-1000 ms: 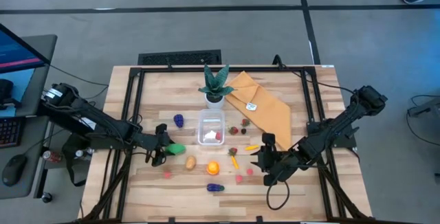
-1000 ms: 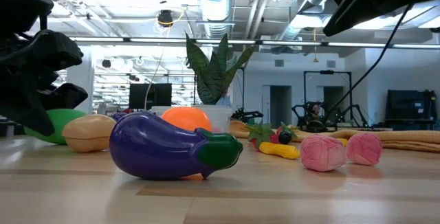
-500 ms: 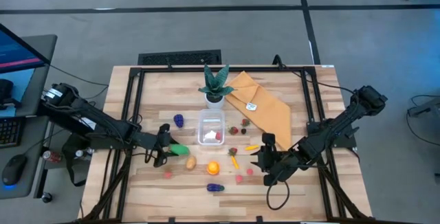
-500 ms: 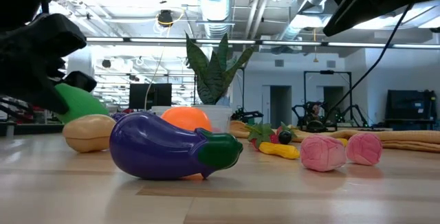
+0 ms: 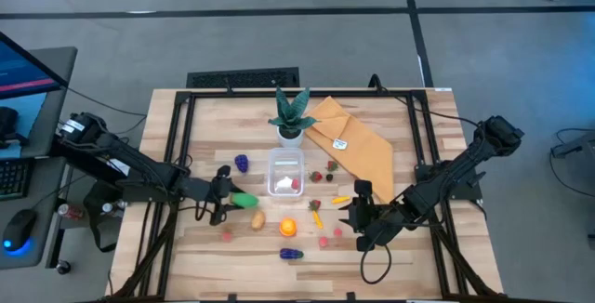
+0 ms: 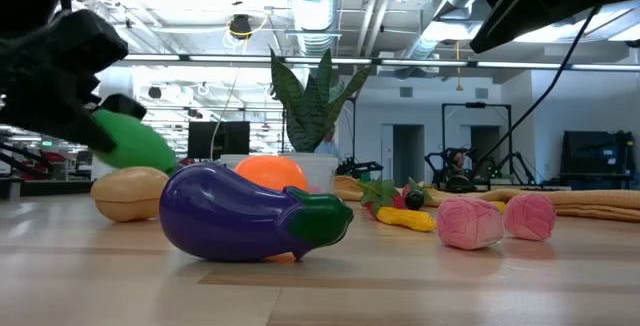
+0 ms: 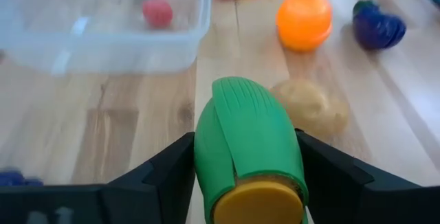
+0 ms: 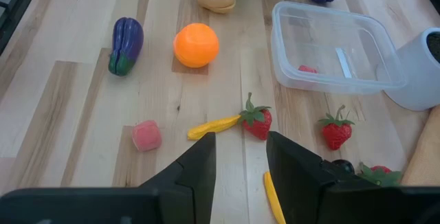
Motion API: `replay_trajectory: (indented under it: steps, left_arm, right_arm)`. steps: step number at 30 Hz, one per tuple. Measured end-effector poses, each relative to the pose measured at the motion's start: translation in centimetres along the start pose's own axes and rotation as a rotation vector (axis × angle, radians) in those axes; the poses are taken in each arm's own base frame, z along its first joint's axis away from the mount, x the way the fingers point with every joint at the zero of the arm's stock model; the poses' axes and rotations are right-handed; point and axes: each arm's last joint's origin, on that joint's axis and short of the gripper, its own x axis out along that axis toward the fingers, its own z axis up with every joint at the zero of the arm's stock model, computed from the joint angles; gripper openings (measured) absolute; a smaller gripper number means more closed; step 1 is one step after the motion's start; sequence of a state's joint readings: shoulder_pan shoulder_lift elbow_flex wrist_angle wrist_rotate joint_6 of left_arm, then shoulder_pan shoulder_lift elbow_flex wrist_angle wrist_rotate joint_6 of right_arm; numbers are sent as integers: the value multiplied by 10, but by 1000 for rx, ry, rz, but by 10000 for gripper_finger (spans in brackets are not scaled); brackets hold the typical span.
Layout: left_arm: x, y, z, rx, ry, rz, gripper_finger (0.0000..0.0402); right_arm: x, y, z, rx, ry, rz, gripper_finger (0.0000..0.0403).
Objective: Pick and placing Produce into tupperware
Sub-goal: Put the green corn into the transparent bin
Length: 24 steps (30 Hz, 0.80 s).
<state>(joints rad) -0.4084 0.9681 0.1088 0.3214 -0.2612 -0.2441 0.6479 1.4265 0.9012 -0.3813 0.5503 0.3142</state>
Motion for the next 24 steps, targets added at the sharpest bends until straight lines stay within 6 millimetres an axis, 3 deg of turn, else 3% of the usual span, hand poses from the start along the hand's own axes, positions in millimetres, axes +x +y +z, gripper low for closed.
replay_trajectory:
  steps: [12,24]
  left_arm:
    - [-2,-1,18,133,-191,52,209]
    - [-3,11,36,203,-343,118,209]
  right_arm:
    - [0,0,0,-1,2,-1,123]
    - [0,0,0,-2,2,-1,123]
